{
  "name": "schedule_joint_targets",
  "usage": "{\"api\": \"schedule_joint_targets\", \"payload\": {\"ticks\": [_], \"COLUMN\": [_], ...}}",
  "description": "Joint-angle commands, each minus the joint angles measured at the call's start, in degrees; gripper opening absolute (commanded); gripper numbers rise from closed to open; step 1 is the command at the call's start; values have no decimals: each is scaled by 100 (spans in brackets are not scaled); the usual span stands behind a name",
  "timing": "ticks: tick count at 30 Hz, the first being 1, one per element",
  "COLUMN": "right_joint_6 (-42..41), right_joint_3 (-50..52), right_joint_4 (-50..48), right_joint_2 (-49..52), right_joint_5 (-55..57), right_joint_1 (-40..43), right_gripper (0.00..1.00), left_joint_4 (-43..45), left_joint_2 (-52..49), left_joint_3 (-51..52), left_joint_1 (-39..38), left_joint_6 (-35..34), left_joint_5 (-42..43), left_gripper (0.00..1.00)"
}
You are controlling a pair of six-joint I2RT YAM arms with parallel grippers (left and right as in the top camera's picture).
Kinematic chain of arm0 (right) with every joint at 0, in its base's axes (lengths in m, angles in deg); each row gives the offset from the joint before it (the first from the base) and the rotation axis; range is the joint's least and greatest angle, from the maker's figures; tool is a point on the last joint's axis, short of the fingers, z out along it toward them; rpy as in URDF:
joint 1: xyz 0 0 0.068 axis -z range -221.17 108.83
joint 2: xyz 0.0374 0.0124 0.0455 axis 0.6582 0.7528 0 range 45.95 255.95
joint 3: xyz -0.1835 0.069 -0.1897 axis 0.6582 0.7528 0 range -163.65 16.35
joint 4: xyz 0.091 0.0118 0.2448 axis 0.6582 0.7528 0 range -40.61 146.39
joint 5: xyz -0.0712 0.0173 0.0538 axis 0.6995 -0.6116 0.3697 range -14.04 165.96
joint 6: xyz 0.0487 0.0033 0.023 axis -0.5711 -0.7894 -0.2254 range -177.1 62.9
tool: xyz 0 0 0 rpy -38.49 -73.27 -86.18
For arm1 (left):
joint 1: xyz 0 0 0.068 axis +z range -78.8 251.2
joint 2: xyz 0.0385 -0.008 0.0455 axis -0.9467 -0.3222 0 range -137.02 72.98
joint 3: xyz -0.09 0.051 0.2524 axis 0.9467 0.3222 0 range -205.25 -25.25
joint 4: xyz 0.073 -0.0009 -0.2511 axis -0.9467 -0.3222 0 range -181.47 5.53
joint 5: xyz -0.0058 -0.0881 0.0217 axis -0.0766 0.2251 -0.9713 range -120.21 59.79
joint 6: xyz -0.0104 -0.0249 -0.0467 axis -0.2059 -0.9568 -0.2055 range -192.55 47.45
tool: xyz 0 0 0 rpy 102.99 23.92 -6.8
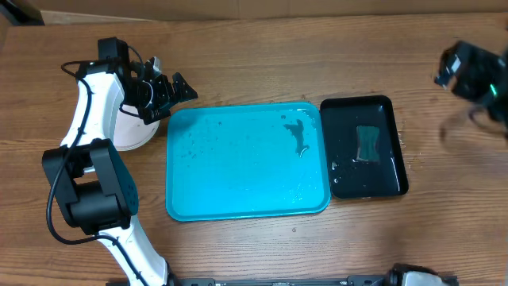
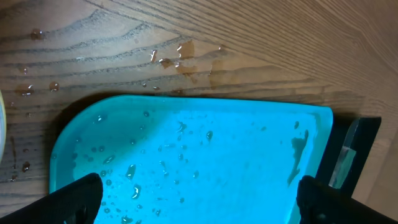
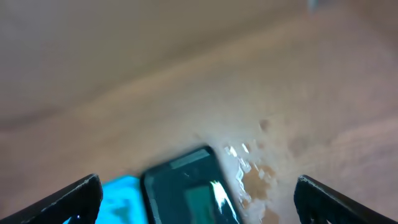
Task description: Clean dirty plates on tray and stack at the side
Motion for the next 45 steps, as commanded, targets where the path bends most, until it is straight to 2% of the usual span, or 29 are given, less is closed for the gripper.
{"api": "schedule_joint_targets", "payload": {"ticks": [1, 5, 9, 14, 20, 22, 25, 34, 45], "right_joint_6": [-20, -17, 256, 647, 557, 557, 557, 426, 428], "right_joint_3": [-46, -4, 293, 1766, 4474, 5584, 6725, 8876, 9980], "right_joint_4": [17, 20, 9, -807, -2933, -4052, -5311, -7626, -7936], "right_joint_2": [-1084, -2083, -2889, -4052, -5576, -6155, -6655, -7348, -7348], "right_joint_5": [-7, -4, 330, 415, 94, -173, -450, -1255, -1250], "right_joint_1": [-599, -1270, -1462, -1451, -1438, -1344, -1152, -745, -743], "right_gripper": [100, 100, 100, 100, 100, 100, 100, 100, 100], "left_joint_4": [-11, -11, -11, -11, -11, -11, -11, -11, -11], "left_joint_2": [7, 7, 7, 7, 7, 7, 7, 7, 7], "left_joint_3": [-15, -15, -15, -15, -15, -15, -15, -15, -15], "left_joint_1": [-2, -2, -7, -4, -2, -2, -2, -2, -2], "left_joint_6": [149, 149, 149, 149, 149, 149, 149, 149, 149], "left_joint_5": [66, 66, 66, 66, 66, 66, 66, 66, 66], "left_gripper": [100, 100, 100, 100, 100, 100, 100, 100, 100]}}
